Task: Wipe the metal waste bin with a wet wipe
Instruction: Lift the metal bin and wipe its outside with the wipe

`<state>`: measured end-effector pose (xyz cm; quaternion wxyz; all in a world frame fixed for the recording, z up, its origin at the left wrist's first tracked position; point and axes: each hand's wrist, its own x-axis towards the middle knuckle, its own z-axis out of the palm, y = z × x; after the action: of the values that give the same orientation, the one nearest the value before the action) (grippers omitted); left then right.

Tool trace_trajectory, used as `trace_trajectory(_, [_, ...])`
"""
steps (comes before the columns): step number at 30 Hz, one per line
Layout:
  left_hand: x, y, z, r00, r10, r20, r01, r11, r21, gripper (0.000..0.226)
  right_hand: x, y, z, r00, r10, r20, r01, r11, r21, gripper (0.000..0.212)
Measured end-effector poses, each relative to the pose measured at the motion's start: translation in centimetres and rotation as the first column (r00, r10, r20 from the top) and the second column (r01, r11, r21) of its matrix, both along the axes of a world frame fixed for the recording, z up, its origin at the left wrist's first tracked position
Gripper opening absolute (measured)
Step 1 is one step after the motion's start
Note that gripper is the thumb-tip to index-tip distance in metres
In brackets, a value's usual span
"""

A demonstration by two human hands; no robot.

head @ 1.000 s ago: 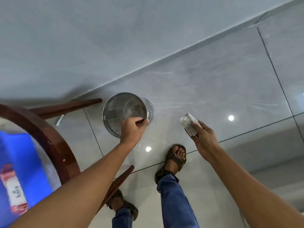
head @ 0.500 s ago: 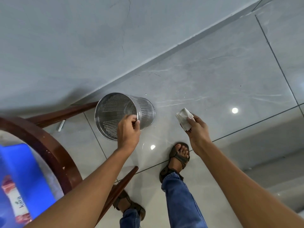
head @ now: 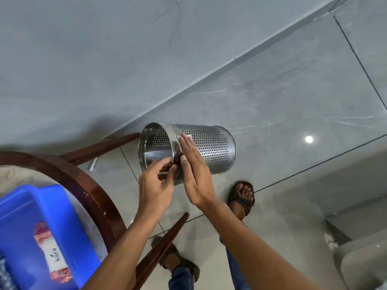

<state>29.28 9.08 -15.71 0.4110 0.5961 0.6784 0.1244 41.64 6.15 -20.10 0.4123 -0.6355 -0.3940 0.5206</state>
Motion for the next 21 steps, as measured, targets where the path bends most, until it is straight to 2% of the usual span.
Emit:
trace_trajectory(3, [0.0, -0.7, 0.4, 0.997, 0.048, 0.064, -0.047, 0.999, -0.011, 0.029, 0.8, -0.9, -1.2, 0.992, 0.073, 0.106, -0.081, 0.994, 0.078, 0.056])
trace_trajectory(6, [-0.4, -1.1, 0.6, 0.987, 0.124, 0.099, -0.124, 0.992, -0.012, 0.028, 2.1, -1.5, -3.2, 0.978, 0.110, 0.180, -0.117, 0.993, 0.027, 0.060])
trace_trajectory(9, [-1.0, -1.5, 1.3, 0.984, 0.129, 0.124, -0.127, 0.992, -0.027, 0.026, 3.9, -2.1, -5.7, 0.980, 0.094, 0.176, -0.063, 0.982, -0.176, 0.065])
trace_trajectory(12, [-1.2, -1.9, 2.5, 0.992, 0.016, 0.129, -0.016, 1.000, -0.001, 0.025, 6.0, -1.7, -7.6, 0.995, -0.072, 0.076, 0.099, 0.881, -0.462, 0.069])
trace_trajectory(14, [-1.2, -1.9, 3.2, 0.990, -0.066, 0.123, 0.065, 0.998, 0.013, 0.027, 6.5, -1.0, -7.6, 0.989, -0.146, 0.036, 0.143, 0.838, -0.527, 0.067])
trace_trajectory(18, [-0.8, -1.3, 4.0, 0.978, -0.195, 0.072, 0.194, 0.981, 0.018, 0.028, 4.5, -0.1, -4.0, 0.995, -0.097, 0.000, 0.090, 0.930, -0.356, 0.065])
trace_trajectory(21, [-0.8, -0.9, 4.4, 0.978, -0.195, 0.069, 0.194, 0.981, 0.024, 0.031, 2.8, 0.1, -0.8, 0.996, -0.070, -0.061, 0.059, 0.984, -0.168, 0.059])
